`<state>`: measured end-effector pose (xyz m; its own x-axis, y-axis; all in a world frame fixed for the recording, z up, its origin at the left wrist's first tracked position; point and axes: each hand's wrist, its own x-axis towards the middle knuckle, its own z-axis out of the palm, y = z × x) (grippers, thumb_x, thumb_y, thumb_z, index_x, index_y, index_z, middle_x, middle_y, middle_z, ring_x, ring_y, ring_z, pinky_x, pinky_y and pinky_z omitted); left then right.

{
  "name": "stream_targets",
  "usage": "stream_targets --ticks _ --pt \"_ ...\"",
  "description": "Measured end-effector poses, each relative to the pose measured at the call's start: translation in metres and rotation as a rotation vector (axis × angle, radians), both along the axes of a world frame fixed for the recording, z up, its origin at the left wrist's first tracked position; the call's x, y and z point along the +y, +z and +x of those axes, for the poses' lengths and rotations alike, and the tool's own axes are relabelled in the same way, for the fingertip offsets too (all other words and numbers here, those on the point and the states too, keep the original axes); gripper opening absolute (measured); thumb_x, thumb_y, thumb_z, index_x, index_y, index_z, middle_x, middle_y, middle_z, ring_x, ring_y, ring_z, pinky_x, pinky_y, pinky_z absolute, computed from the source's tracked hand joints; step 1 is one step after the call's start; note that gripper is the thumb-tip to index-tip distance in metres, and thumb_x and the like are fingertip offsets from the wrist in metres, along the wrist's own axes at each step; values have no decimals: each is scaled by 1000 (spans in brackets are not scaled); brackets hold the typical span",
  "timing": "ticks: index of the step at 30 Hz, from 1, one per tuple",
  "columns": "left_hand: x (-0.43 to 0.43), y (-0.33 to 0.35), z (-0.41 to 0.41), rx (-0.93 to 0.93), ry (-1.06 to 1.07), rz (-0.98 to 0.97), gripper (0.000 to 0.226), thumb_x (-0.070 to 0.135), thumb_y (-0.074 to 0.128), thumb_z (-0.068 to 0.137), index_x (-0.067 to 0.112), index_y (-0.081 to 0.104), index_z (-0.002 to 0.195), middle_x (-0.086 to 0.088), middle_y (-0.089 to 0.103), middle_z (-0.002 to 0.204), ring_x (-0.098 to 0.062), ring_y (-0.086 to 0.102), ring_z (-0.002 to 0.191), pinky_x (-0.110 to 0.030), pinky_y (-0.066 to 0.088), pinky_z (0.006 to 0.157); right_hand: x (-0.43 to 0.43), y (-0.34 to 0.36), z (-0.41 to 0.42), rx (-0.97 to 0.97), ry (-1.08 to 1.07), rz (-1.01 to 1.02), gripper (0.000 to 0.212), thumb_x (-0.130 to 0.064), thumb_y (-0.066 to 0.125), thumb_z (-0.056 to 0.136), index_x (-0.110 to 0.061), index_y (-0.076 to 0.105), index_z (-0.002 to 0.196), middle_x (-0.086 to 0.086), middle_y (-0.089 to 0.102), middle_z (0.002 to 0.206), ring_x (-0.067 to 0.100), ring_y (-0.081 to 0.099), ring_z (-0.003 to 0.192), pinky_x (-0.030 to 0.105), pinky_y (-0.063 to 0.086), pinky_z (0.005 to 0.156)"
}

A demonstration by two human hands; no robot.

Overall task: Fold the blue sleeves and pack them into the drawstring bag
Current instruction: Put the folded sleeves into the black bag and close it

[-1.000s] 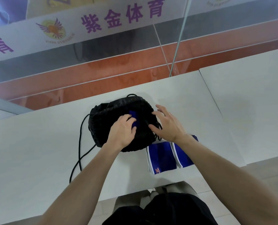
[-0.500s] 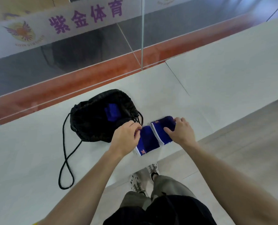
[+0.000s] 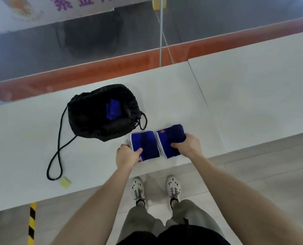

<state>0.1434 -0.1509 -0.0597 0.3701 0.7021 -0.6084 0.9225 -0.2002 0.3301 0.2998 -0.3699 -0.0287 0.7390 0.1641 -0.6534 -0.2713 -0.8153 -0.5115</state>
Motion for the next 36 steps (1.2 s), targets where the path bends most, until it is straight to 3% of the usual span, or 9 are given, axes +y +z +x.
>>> stream_targets --ticks 5,8,11,16,19,24,27,33,36 --pt "-10 8 1 -52 137 -96 46 45 91 86 11 73 110 -7 79 105 -29 75 98 -38 57 81 -24 4 3 30 -98 149 24 -20 72 89 -16 60 110 4 71 103 22 70 90 35 57 69" --pt "-15 13 -2 -156 213 -137 52 38 91 89 8 67 123 -10 76 117 -31 74 107 -41 59 86 -31 0 5 31 -2 80 28 -24 70 92 -15 56 116 3 70 106 19 67 88 36 55 70" --pt "-19 18 -8 -265 256 -240 41 29 88 94 9 61 118 -13 74 118 -32 75 106 -48 64 90 -33 -2 4 -105 144 -55 38 -33 73 91 -13 54 118 4 66 107 25 66 91 38 53 73" --pt "-25 29 -7 -360 356 -320 34 19 83 98 6 61 120 -9 75 116 -23 77 101 -30 59 70 -40 -3 5 -334 312 -168 62 -47 77 86 -10 52 130 7 57 120 30 60 108 39 53 82" --pt "-28 30 -3 -339 363 -277 31 15 84 94 2 61 109 -8 77 107 -24 77 97 -35 57 71 -43 -4 2 -391 338 -170 64 -50 77 86 -11 52 130 5 57 117 28 58 104 37 53 80" --pt "-29 27 -4 -296 404 -234 27 15 83 89 10 58 96 -8 76 101 -24 76 90 -46 62 84 -54 -3 -6 -647 461 33 34 -33 80 88 -16 64 112 -1 60 108 23 57 99 36 52 85" --pt "-30 22 -12 -167 347 -148 29 24 84 87 11 63 102 -6 76 100 -26 76 92 -47 66 87 -54 -8 -18 -526 680 99 15 -29 75 95 -18 68 103 -4 59 99 23 61 97 35 51 77" --pt "-39 18 -47 2 313 -220 29 25 85 84 2 75 100 -14 83 85 -32 83 71 -51 71 78 -34 -14 -31 -463 748 105 8 -28 65 102 -19 65 102 -2 58 101 26 58 98 39 51 79" --pt "-50 14 -59 8 407 -332 30 27 82 90 3 74 106 -16 82 92 -32 83 79 -48 72 77 -30 -13 -28 -530 764 88 11 -29 70 96 -19 67 99 -1 58 102 27 59 100 39 50 84"
